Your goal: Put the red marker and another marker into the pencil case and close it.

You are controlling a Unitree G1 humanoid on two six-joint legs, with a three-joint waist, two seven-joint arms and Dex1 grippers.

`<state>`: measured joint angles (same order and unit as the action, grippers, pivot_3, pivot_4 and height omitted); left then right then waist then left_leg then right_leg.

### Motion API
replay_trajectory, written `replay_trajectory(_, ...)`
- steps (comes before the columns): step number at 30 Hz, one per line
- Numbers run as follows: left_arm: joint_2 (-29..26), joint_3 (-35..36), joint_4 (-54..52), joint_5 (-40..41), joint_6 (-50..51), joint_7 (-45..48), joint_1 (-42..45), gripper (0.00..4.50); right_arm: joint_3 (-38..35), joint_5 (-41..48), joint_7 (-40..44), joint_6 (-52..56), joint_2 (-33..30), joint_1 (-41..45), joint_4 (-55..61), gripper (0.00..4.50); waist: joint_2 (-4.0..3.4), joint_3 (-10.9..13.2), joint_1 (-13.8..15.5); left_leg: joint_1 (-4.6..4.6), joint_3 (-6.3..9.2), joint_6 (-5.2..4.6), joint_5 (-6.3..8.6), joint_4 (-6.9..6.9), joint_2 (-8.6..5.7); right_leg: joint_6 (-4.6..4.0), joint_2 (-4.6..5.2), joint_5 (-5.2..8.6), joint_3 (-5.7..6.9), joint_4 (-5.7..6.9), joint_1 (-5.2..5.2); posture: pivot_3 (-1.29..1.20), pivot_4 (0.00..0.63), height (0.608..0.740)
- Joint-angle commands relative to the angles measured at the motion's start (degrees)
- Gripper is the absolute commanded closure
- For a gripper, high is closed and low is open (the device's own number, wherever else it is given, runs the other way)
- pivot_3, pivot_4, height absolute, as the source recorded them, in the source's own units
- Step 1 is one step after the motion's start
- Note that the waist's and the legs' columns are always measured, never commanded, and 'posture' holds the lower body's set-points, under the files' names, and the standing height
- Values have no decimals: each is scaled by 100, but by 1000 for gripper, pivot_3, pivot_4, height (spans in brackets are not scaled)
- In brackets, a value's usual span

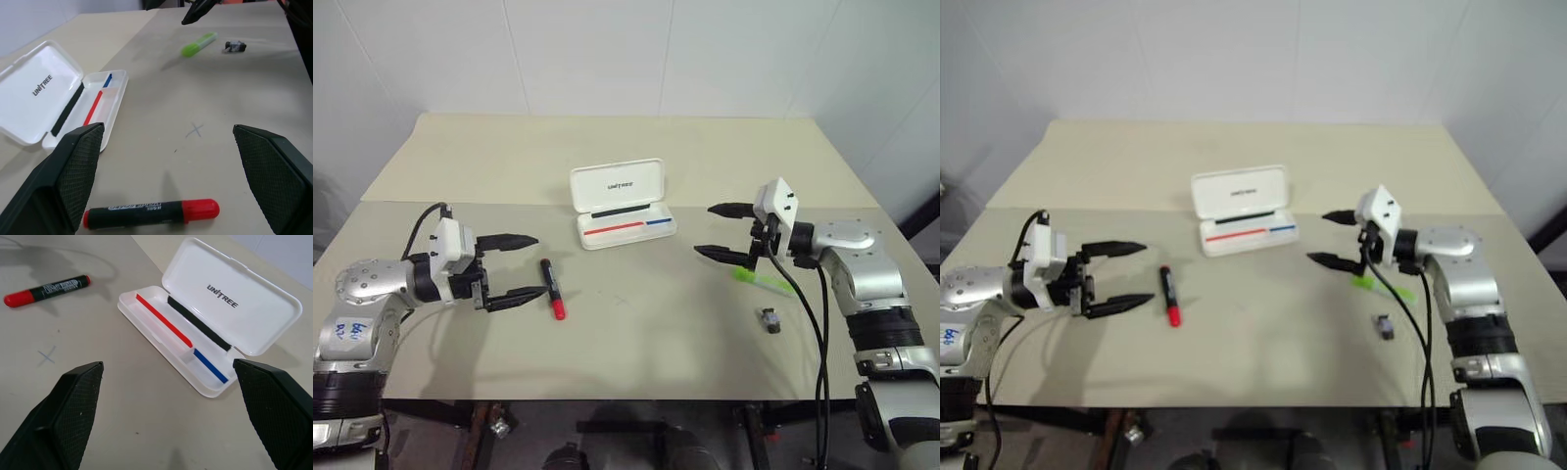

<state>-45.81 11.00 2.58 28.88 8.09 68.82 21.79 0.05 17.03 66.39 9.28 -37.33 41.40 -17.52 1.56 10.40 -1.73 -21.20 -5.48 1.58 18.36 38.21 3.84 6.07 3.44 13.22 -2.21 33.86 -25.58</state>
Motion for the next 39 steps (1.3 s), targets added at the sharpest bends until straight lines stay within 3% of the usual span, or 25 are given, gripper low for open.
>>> replay_trajectory(1, -52, 42, -45, -31, -47, -7, 218, 22, -301, 255, -207, 102, 42, -79, 471, 0, -1, 0, 1, -1, 0, 0, 0, 1, 0, 0, 0, 0, 0, 0, 0, 0, 150, 740)
replay_trajectory(13, 198, -257, 767, -522, -135, -334, 912, 22, -273, 374, -519, 138, 371, -196, 748, 0, -1, 1, 6, 1, 1, 1, -1, 3, 0, 4, -2, -2, 0, 4, 0, 0, 150, 740)
replay_trajectory(18, 417, -606, 1666, -899, -226, -345, 1390, 22, -258, 374, -536, 228, 345, -379, 933, 0, -1, 1, 18, 0, 1, 1, -1, 5, -1, 5, -2, -3, 0, 4, 1, 0, 150, 740)
replay_trajectory(27, 944, -929, 3989, -1468, -1251, 64, 2680, 22, -672, 698, -700, 632, -13, -1721, 2108, 0, -1, 1, 91, -7, 0, 0, 0, 9, -4, 6, -2, -3, 4, -6, 2, 0, 150, 740)
replay_trajectory(39, 1613, -1170, 5514, -1907, -1904, 678, 3735, 22, -709, 681, -959, 632, -47, -1904, 2204, 0, 0, 0, 27, -9, 2, -2, -1, 27, -4, 21, -3, -12, 0, 0, 6, 0, 150, 740)
